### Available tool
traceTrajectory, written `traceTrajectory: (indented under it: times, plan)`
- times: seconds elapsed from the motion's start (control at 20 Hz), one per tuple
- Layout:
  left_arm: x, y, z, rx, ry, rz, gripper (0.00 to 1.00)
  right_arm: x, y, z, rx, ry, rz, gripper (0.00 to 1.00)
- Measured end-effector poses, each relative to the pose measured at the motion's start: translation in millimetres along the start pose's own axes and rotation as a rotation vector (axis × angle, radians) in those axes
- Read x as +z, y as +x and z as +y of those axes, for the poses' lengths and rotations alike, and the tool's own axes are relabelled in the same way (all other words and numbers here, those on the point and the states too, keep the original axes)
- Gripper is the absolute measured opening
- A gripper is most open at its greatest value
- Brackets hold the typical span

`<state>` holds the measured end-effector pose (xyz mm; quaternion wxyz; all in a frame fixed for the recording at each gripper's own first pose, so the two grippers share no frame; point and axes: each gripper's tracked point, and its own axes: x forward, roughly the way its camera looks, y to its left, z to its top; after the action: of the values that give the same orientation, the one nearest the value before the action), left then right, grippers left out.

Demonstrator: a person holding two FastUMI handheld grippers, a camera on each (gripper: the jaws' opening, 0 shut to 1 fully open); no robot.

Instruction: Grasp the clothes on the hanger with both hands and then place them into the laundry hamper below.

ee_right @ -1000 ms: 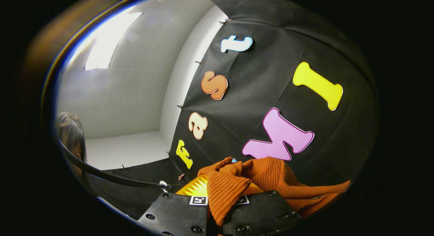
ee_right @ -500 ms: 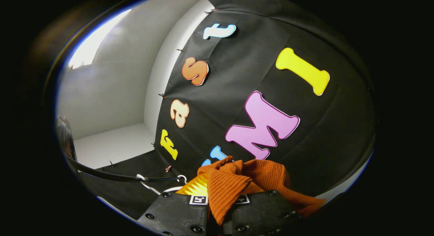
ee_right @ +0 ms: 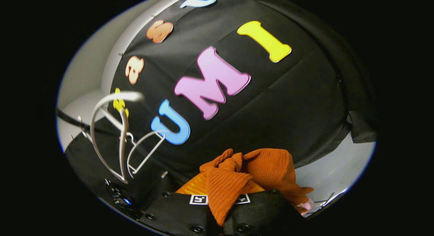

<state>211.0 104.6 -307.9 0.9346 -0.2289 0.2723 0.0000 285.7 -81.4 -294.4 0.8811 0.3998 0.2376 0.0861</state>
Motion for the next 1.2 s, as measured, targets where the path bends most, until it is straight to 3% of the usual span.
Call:
traceTrajectory:
  times: [0.15, 0.45, 0.55, 0.7, 0.85, 0.95, 1.0, 1.05, 1.15, 1.2]
  plan:
    - [-17, 9, -3, 0.014, -0.017, 0.027, 0.08, -69, 2, 13, 0.026, 0.002, 0.175, 0.05]
    - [-62, 34, -20, -0.006, -0.080, 0.128, 0.08, -162, -4, 72, 0.133, 0.045, 0.414, 0.05]
    - [-81, 36, -18, 0.012, -0.068, 0.174, 0.08, -194, -12, 66, 0.098, 0.009, 0.492, 0.05]
    - [-113, 41, 13, 0.127, -0.068, 0.292, 0.08, -212, -17, 30, -0.031, -0.111, 0.547, 0.04]
    - [-134, 40, 22, 0.169, -0.142, 0.359, 0.09, -235, -29, -6, -0.153, -0.238, 0.638, 0.04]
    - [-141, 41, 20, 0.180, -0.151, 0.381, 0.10, -248, -34, -8, -0.150, -0.233, 0.674, 0.05]
    - [-143, 42, 20, 0.181, -0.144, 0.392, 0.02, -253, -34, -8, -0.149, -0.221, 0.681, 0.05]
    - [-143, 40, 20, 0.185, -0.137, 0.397, 0.11, -254, -35, -6, -0.146, -0.212, 0.685, 0.05]
    - [-144, 42, 26, 0.203, -0.129, 0.405, 0.13, -255, -36, -8, -0.152, -0.216, 0.689, 0.02]
    - [-145, 39, 33, 0.229, -0.119, 0.408, 0.07, -252, -36, -9, -0.157, -0.215, 0.683, 0.22]
